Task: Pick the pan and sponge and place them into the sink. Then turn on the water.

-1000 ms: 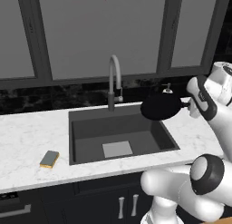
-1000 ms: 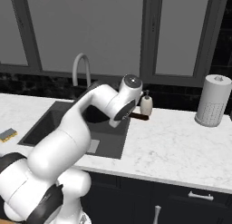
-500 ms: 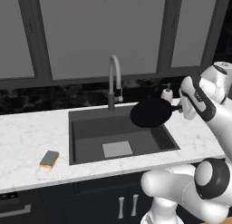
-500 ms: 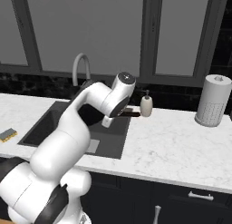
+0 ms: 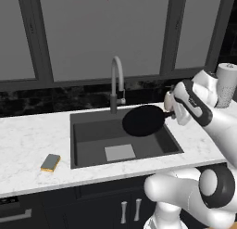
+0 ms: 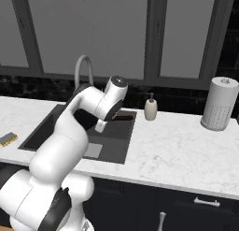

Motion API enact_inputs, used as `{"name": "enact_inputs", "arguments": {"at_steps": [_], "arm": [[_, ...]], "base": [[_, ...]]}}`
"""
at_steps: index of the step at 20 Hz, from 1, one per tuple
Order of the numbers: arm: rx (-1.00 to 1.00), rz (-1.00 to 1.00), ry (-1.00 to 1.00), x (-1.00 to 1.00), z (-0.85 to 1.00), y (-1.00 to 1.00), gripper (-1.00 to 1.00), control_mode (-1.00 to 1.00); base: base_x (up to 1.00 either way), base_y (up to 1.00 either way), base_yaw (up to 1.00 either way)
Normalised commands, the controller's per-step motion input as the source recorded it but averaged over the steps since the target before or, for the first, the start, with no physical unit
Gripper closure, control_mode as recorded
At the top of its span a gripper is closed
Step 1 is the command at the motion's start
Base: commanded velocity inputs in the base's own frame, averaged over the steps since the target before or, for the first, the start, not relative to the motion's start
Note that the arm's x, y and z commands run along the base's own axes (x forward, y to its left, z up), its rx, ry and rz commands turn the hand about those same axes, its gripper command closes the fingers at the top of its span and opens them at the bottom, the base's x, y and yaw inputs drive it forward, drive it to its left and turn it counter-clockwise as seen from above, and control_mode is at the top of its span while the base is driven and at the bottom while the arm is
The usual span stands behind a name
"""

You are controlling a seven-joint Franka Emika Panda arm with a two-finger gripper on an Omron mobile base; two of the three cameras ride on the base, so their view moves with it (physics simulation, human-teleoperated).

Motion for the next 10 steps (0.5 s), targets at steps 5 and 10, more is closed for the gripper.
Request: {"name": "enact_inputs", "arguments": {"at_steps": [5,10], "arm": [[0.0,0.0,0.0,0.11,-0.48,0.27,1.0,-1.0],[0.0,0.01,0.0,0.25,-0.42,0.31,1.0,-1.0]], "base": [[0.0,0.0,0.0],[0.0,0.0,0.0]]}}
